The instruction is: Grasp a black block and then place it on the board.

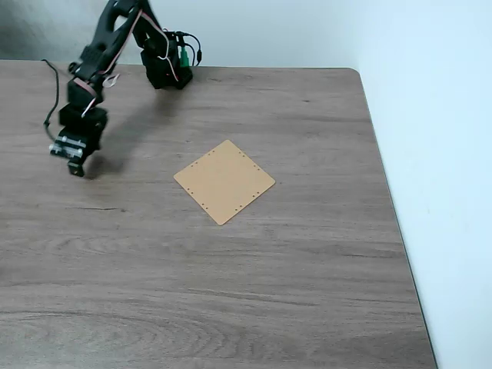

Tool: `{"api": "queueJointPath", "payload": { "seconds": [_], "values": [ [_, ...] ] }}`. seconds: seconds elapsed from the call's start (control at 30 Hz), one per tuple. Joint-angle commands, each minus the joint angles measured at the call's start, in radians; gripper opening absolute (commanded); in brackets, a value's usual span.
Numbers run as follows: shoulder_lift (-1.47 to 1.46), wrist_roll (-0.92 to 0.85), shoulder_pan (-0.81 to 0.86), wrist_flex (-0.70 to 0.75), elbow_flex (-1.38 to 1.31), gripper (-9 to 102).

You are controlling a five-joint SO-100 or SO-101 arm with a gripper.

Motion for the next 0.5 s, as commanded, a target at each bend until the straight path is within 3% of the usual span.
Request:
{"api": "queueJointPath", "payload": {
  "seconds": [0.0,0.3,0.47],
  "values": [
    [0.149,0.16,-0.08,0.043,0.015,0],
    [0.336,0.678,-0.382,0.127,0.044,0],
    [0.341,0.873,-0.551,0.132,0.018,0]
  ]
}}
